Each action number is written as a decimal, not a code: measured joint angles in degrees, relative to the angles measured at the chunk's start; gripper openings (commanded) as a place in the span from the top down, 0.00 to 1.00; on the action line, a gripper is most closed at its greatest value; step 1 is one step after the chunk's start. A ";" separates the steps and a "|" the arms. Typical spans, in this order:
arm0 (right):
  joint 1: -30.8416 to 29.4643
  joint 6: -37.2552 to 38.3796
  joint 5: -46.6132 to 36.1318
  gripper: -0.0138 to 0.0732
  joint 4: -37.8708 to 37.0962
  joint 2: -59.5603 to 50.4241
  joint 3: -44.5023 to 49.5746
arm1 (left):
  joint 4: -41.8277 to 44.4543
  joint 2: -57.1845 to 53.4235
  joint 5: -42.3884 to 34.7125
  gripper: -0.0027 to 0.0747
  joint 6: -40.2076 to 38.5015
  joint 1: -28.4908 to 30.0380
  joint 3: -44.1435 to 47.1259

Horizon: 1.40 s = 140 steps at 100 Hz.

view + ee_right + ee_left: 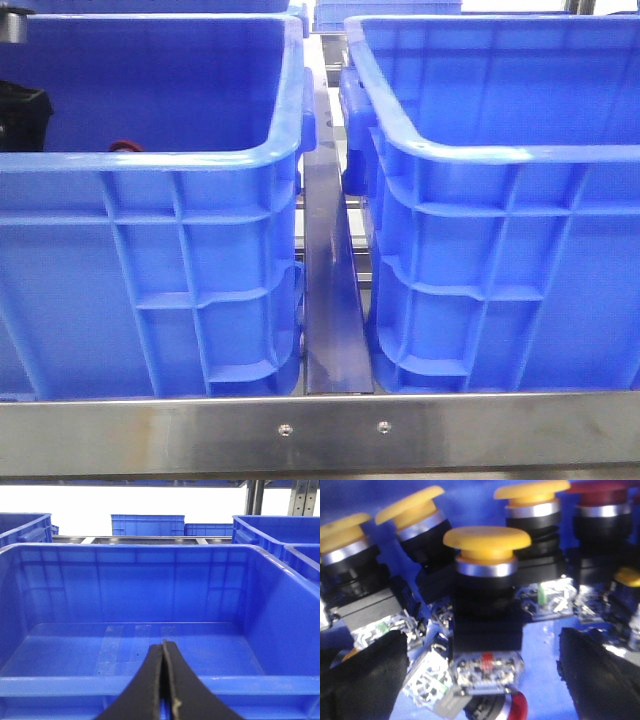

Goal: Pick red and yellow buttons and place in box
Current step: 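Grasp a yellow-capped push button with the left gripper and lift it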

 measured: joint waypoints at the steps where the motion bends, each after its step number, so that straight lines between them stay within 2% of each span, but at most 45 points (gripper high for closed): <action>1: 0.00 0.00 0.00 0.95 0.00 0.00 0.00 | 0.00 0.23 -0.03 0.24 0.00 0.00 0.00; 18: 0.00 0.00 0.00 0.95 0.00 0.00 0.00 | 0.00 1.36 -0.66 0.24 0.00 0.00 -0.13; 24: 0.00 0.00 0.00 0.95 0.00 0.00 0.00 | 0.00 1.34 -0.78 0.28 0.00 0.00 -0.13; 48: 0.00 0.00 0.00 0.95 0.00 0.00 0.00 | 0.00 1.34 -1.09 0.68 0.04 0.00 -0.13; 64: 0.00 0.00 0.00 0.95 0.00 0.00 0.00 | 0.00 1.34 -1.36 0.83 0.04 0.00 -0.17; 103: 0.00 0.00 0.00 0.95 0.00 0.00 0.00 | -0.74 -3.42 -2.92 0.85 1.20 0.00 -0.05; 140: 0.00 0.00 0.00 0.95 0.00 0.00 0.00 | -18.61 -16.29 -4.55 0.85 12.98 0.00 4.02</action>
